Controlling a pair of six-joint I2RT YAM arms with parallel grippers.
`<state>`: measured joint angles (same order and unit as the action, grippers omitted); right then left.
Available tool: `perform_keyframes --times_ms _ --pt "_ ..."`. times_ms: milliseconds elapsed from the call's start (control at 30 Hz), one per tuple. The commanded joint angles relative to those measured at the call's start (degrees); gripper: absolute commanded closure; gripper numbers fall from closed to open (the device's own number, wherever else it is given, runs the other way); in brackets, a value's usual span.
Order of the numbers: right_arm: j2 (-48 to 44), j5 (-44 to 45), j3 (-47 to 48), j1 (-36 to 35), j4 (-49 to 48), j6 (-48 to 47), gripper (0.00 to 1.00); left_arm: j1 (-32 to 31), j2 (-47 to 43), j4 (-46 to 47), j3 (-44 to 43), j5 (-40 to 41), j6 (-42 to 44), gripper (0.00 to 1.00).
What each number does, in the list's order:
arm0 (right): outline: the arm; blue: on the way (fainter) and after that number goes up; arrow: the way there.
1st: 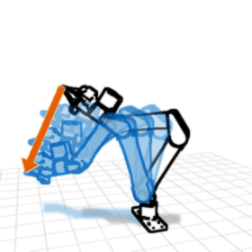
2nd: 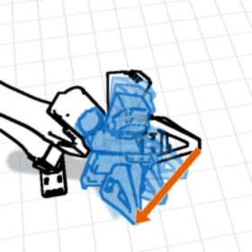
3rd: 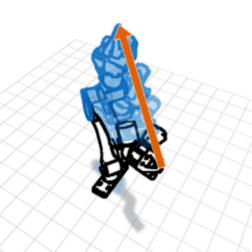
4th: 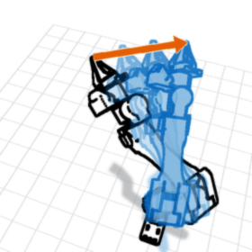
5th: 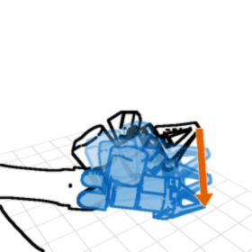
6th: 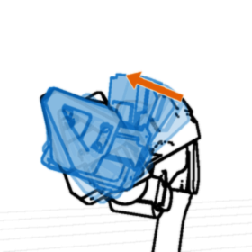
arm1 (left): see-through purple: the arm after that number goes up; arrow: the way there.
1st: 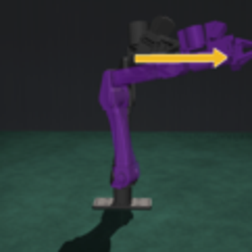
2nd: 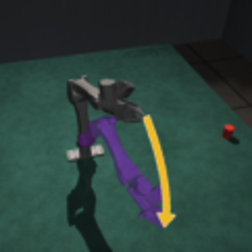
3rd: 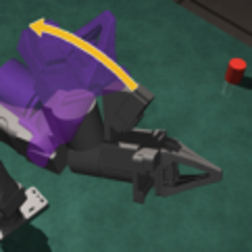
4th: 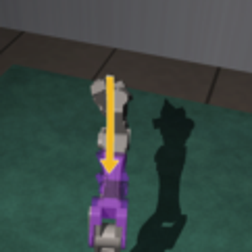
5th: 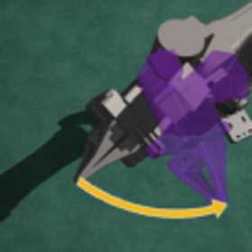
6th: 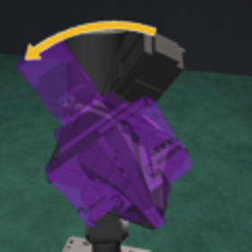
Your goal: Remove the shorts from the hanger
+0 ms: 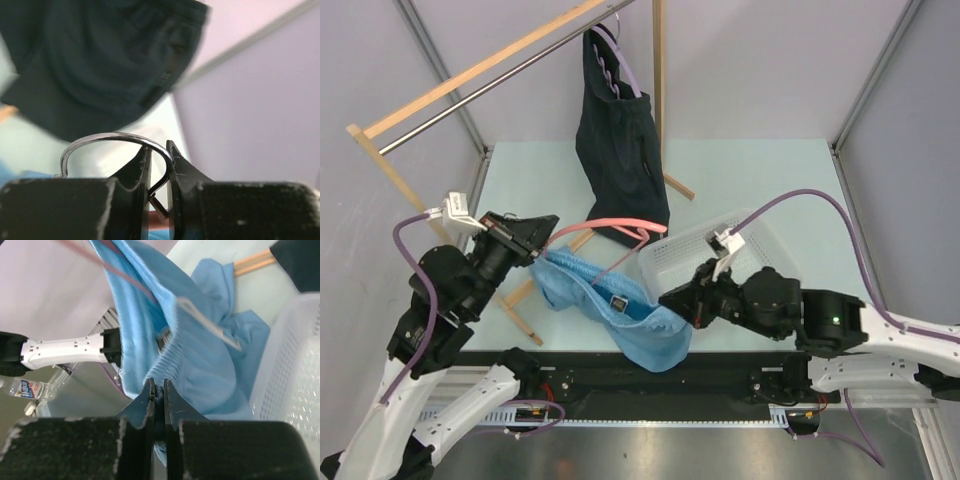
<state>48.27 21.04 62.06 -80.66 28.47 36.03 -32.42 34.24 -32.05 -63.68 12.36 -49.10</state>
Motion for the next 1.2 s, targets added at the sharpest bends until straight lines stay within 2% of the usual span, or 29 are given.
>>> perform_keyframes --times_ms 0,67,200,400,633,733,867,1000,1167 --pt "5.24 -0.99 0.34 3.47 -13.33 -4.3 1.0 0.43 -2.94 10.25 0.66 -13.66 -10.57 0.99" --pt "9.53 -6.84 0.34 6.56 -18.78 -3.61 1.0 0.43 -3.47 11.4 0.4 -18.22 -12.41 1.0" --pt "16.32 -16.98 0.34 13.42 -27.22 -1.14 1.0 0.43 -5.32 13.95 -0.82 -22.46 -12.86 1.0" --pt "18.79 -23.06 1.3 19.57 -33.74 0.71 1.0 0.43 -7.52 4.56 -7.68 -18.34 -2.33 0.99" --pt "15.37 -21.13 9.91 21.6 -31.82 -5.26 1.0 0.43 -11.12 -3.01 -6.9 -14.03 5.15 1.0" --pt "13.52 -17.1 15.53 22.83 -30.84 -9.04 1.0 0.43 -11.91 -4.42 -5.76 -13.33 6.29 1.0" --pt "12.38 -12.69 24.31 24.41 -28.83 -15.1 1.0 0.43 -12.09 -6.0 -4.52 -13.15 6.91 1.0" --pt "14.22 -8.91 39.84 25.38 -20.49 -21.25 1.0 0.43 -12.53 -6.88 -3.12 -12.54 7.44 1.0" --pt "15.62 -5.49 50.77 25.56 -17.05 -28.54 1.0 0.52 -13.06 -7.06 -1.89 -12.45 7.79 1.0"
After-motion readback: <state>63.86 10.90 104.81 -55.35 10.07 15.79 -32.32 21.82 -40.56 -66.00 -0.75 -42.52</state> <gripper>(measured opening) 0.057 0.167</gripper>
